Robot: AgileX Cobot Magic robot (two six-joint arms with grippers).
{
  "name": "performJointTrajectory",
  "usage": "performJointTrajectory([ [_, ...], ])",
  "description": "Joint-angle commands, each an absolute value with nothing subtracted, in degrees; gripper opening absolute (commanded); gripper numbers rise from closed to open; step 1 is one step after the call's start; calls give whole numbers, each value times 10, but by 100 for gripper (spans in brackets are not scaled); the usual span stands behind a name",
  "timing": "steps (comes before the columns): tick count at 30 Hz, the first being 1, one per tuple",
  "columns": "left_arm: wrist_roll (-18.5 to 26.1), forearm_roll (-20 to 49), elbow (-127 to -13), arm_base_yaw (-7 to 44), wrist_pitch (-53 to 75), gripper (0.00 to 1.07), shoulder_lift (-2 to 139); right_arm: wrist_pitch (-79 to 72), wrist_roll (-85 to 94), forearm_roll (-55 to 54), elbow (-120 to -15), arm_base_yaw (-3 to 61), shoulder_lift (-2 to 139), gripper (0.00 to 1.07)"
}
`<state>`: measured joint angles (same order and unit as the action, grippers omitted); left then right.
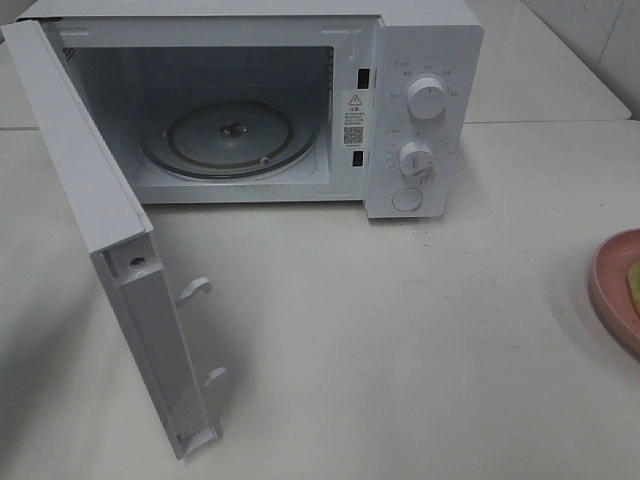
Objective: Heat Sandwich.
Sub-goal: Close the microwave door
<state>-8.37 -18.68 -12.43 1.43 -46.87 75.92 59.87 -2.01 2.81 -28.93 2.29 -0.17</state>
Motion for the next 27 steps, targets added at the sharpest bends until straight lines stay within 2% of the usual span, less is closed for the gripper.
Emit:
performJointTrajectory([
  [1, -94, -196, -145, 49, -487, 0, 797, 595, -18, 25, -289, 20, -18, 76],
  [5, -85, -168, -153, 87, -492, 0, 814, 595, -18, 25, -289, 20, -18, 76],
  [8, -56, -106, -154, 125, -517, 0, 834, 595, -18, 25, -289, 20, -18, 76],
  [14, -14, -49, -163, 183, -529, 0, 854, 595, -18, 25, -289, 20, -18, 76],
  [18, 32, 41, -175, 248, -546, 0, 882, 595, -18, 25, -289, 20, -18, 76],
  [27, 58, 123, -222, 315, -547, 0, 921, 595, -18, 25, -289, 20, -18, 76],
])
